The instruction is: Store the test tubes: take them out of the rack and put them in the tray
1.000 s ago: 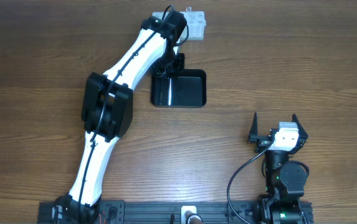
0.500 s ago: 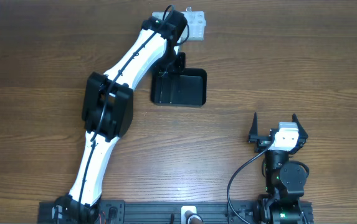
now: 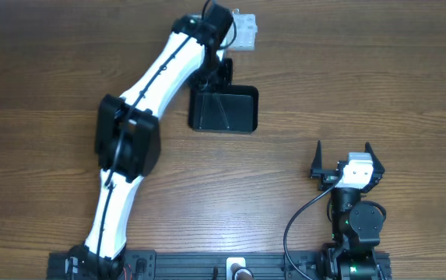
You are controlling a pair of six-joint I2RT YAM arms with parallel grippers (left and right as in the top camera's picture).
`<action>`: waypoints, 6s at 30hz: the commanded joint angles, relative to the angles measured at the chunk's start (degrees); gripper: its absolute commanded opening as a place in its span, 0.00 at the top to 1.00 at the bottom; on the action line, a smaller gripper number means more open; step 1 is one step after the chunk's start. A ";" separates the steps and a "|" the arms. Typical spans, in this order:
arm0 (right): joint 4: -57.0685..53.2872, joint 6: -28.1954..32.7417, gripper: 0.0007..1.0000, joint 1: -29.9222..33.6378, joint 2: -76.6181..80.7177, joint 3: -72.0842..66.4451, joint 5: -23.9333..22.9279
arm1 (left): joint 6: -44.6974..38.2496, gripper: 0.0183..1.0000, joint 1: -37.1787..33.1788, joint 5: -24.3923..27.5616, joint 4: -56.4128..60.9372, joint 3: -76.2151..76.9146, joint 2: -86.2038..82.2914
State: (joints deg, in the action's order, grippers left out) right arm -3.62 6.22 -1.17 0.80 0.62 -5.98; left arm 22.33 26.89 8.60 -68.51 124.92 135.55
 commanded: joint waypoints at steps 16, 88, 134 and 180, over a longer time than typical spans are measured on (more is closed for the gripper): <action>-0.24 0.07 0.01 -0.31 -0.52 -0.31 0.28 | 0.66 0.00 0.87 -17.77 0.20 0.66 -25.05; -0.22 0.07 0.01 -0.31 -0.52 -0.31 0.28 | 0.42 0.00 -31.19 -12.09 72.28 -124.61 -135.45; -0.24 0.07 0.01 -0.31 -0.52 -0.31 0.28 | -22.12 0.00 -31.15 -7.98 64.15 -124.58 -135.38; -32.61 -3.37 0.01 -0.33 14.53 39.82 0.02 | -22.12 0.00 -31.15 -7.98 64.15 -124.58 -135.38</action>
State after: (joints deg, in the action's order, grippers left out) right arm -34.87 3.55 -1.17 10.50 36.23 -6.42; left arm 1.10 -3.99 -0.16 -4.14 0.58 0.73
